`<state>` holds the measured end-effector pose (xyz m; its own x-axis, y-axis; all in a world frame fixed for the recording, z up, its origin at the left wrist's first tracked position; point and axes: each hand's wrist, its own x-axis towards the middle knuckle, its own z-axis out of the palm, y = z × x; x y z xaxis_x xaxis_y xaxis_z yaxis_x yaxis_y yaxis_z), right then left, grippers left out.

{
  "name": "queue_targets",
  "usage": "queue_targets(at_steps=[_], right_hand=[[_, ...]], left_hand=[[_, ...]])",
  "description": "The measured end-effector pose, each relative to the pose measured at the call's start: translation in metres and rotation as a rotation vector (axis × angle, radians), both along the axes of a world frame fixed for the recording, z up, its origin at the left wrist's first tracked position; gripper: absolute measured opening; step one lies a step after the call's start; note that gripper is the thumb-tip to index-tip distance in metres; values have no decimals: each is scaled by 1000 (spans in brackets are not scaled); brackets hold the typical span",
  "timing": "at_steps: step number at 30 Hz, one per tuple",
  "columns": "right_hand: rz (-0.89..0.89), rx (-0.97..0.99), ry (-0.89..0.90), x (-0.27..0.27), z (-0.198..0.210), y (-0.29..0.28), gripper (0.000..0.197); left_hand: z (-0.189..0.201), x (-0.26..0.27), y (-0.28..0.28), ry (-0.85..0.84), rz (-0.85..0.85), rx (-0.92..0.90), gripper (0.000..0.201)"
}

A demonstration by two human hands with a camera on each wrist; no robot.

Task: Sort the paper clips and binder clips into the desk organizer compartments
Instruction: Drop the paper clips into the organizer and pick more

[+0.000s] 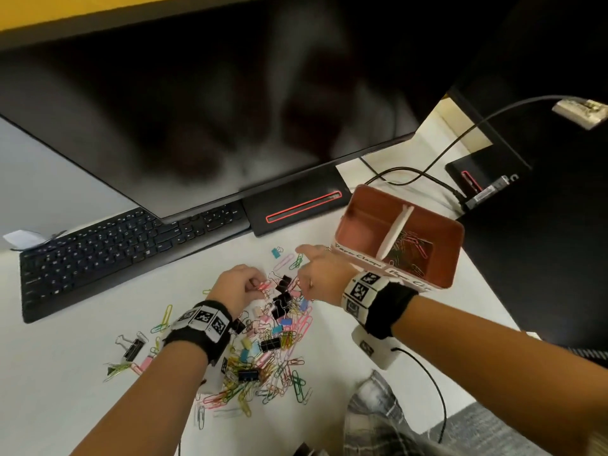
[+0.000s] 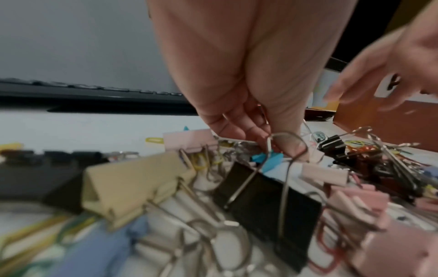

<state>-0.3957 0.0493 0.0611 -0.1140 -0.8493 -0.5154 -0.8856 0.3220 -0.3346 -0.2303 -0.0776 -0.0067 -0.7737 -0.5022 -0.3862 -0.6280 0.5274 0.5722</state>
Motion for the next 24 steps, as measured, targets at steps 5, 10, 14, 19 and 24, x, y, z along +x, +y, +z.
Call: queue_targets(at_steps=[5,10,14,19,24], right_hand=[[-42,-2,-4,5,-35,14,9],[-161,-32,-91,5,-50,11,11],[-209,-34,-160,2,-49,12,13],[-346,-161,-317,0,-42,22,28],[-372,-376,-336,-14,-18,35,25]], left_hand=[[-2,-4,-1,-83,18,10,21],[-3,-7,-3,-168,-39,-31,20],[4,-4,-2,-78,35,-38,11],[35,8,6,90,200,-39,16],[71,12,30,232,310,0,15]])
